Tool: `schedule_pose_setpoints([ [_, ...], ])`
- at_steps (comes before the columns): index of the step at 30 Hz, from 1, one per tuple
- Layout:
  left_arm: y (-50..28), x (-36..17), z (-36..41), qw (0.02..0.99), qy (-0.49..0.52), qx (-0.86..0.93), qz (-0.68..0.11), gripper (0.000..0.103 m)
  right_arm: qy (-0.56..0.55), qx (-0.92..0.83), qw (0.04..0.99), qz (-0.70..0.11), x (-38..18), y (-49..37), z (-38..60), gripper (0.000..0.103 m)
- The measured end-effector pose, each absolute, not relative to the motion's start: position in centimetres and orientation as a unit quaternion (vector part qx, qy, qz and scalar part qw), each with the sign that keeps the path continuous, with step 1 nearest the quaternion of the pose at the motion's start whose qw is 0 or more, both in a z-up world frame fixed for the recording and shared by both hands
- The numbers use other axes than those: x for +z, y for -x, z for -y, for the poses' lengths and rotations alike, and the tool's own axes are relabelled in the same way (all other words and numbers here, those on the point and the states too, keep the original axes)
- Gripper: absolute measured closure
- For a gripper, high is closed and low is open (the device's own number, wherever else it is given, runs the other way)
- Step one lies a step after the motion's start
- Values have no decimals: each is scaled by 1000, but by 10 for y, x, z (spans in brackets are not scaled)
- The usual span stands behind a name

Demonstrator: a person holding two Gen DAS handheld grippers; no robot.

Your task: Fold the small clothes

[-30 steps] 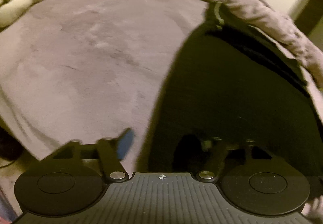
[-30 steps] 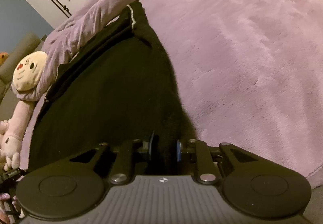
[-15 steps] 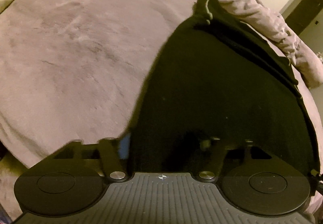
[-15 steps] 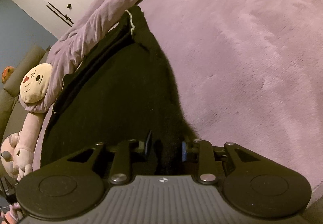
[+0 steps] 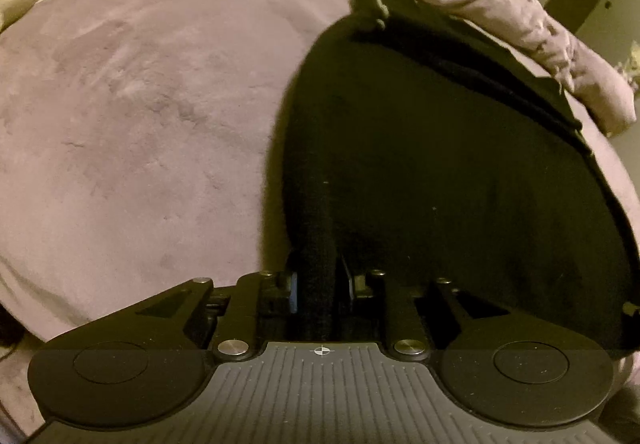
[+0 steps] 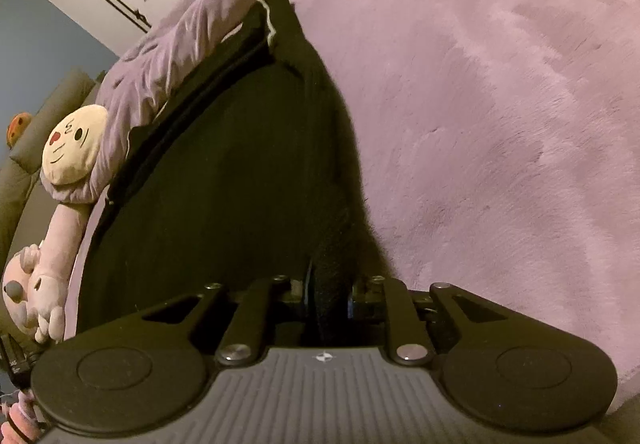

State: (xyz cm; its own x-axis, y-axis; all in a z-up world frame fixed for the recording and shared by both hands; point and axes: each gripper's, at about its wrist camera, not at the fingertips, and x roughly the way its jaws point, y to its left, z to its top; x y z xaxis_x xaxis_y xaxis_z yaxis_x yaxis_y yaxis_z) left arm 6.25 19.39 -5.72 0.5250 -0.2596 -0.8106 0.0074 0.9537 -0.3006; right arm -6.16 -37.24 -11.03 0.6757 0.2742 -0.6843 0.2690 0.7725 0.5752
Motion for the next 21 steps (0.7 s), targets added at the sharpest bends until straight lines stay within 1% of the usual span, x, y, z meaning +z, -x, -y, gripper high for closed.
schedule_pose_setpoints([
  [3,-63,-55,-194,865,132,-81,-478,89,-339,5,850,-404,-110,58,372,87],
  [4,-62,-54,-194,866,132,-80,-476,91,-333,1,852,-404,-109,58,371,92],
  [5,-62,-53,-193,867,133,-78,-473,92,-326,-1,855,-405,-108,59,369,93],
  [8,-58,-46,-198,871,164,-83,-457,93,-326,-3,860,-393,-100,64,366,94],
  [13,-47,-24,-211,864,237,-108,-431,94,-383,23,851,-359,-82,76,374,95],
  [15,-46,-13,-215,862,244,-125,-426,94,-393,33,844,-363,-76,77,378,95],
  [18,-55,0,-223,854,262,-137,-427,94,-395,50,838,-373,-68,70,381,95],
  [21,-73,9,-227,847,291,-140,-422,94,-429,68,826,-360,-61,60,384,95],
])
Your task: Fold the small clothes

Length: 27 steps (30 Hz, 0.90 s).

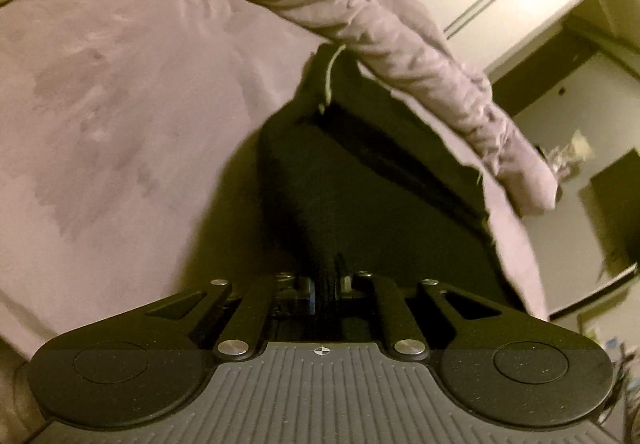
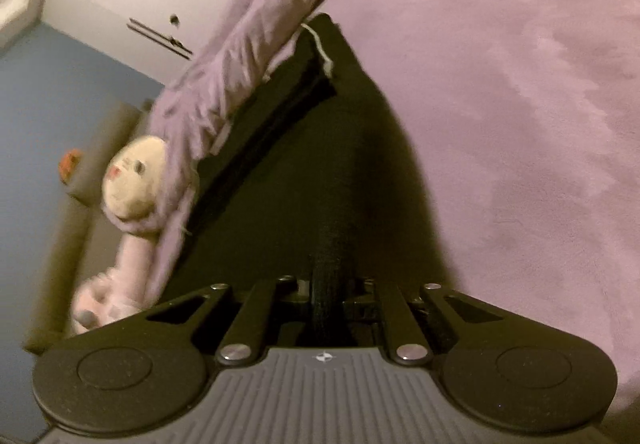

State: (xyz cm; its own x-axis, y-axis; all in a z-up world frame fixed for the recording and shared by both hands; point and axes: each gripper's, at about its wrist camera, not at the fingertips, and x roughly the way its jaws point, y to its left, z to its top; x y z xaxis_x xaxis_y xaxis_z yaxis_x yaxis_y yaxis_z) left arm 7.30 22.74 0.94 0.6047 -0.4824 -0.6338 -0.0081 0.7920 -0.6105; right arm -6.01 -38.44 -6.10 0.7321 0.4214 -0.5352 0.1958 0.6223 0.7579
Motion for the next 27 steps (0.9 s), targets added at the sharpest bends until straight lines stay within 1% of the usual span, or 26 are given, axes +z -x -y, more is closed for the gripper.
schedule_pose_setpoints([
  [6,-134,33,-218,857,302,-151,-389,94,-481,93,815,-310,-41,10,387,95],
  [11,-212,45,-203,866,310,-140,-366,94,-491,78,821,-281,-22,-75,395,95],
  [16,-300,41,-194,863,340,-107,-357,94,-514,30,818,-256,-16,-170,413,95],
  [19,-349,38,-188,867,334,-90,-358,94,-515,1,822,-242,-16,-222,426,95],
  [22,-386,34,-185,871,329,-74,-356,94,-506,-19,828,-240,-20,-258,434,95],
  [25,-411,31,-186,866,350,-75,-350,94,-509,-30,828,-231,-23,-285,440,95],
  [27,-426,26,-183,870,336,-58,-355,94,-501,-39,833,-231,-27,-300,439,95],
])
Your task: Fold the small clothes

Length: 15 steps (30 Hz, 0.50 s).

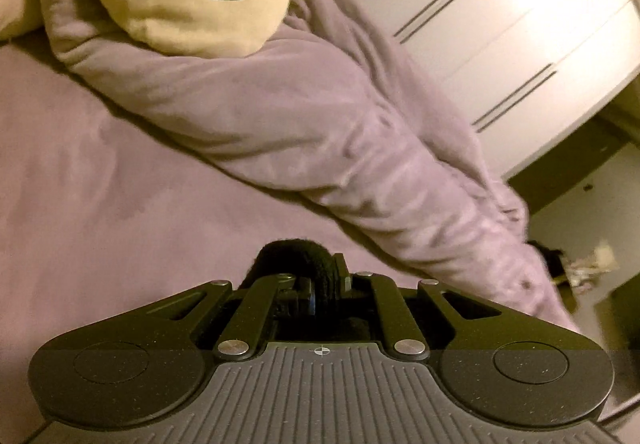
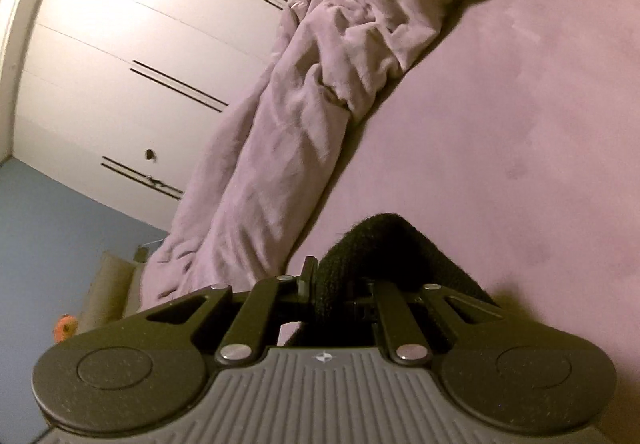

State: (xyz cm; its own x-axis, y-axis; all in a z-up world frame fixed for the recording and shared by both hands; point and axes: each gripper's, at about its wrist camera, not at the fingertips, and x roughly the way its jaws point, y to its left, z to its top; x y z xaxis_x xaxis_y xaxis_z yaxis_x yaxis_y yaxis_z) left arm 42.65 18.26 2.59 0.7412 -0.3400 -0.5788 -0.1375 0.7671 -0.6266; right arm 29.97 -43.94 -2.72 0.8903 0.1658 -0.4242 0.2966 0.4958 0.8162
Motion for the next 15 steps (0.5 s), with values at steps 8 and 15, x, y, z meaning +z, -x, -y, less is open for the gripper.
schedule_pose_setpoints([
  [8,-452,-15,-164,878,288,1,-381,90,-483,-72,841,-232,-61,-338,436,88],
  [15,-421,-10,-168,904,256,39,-341,49,-418,-70,889,-175,-45,-302,433,42],
])
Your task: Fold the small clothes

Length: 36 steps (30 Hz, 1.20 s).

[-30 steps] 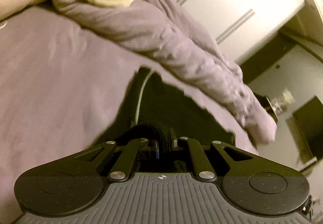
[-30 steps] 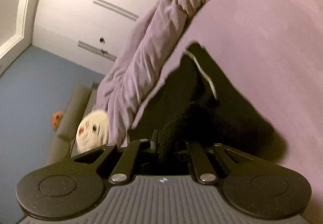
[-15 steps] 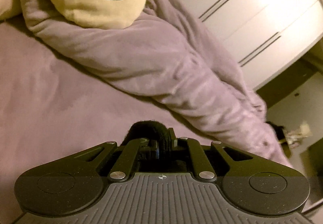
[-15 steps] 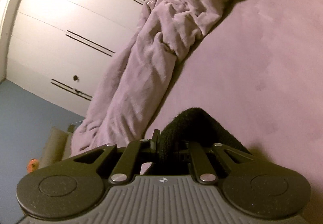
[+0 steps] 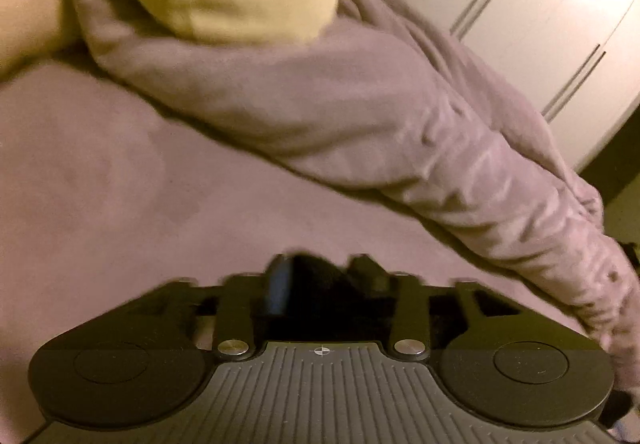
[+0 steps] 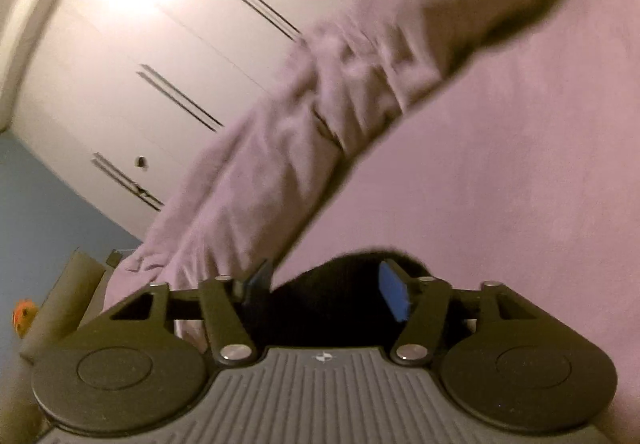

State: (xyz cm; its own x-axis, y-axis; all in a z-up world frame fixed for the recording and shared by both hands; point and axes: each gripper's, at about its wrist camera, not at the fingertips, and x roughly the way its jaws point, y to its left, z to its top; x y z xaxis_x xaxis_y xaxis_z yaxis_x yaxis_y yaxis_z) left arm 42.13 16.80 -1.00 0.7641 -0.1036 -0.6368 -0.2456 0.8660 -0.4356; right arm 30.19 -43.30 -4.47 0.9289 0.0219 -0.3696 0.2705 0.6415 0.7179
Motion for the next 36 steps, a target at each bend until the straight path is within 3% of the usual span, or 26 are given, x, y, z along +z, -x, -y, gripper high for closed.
schedule_pose_setpoints([
  [6,-382,14,-163,928,207,10,-310,40,-345,-3,913,-216,-35,-286,394,48],
  [8,-369,13,-154,926,208,-7,-316,36,-300,23,920,-252,-37,-298,367,56],
  [14,-355,-14,-108,919,126,-36,-373,34,-183,31,926,-328,-54,-346,301,62],
  [17,-361,-27,-91,917,86,-24,-388,31,-121,-16,932,-341,-69,-359,293,79],
  [21,-367,-32,-85,915,82,6,-394,31,-92,-64,936,-333,-58,-355,283,77],
  [26,-356,-33,-52,924,36,2,-381,21,-37,55,952,-299,-48,-312,222,77],
  [36,-359,-41,-22,919,-5,3,-395,16,35,-10,947,-320,-79,-350,206,78],
])
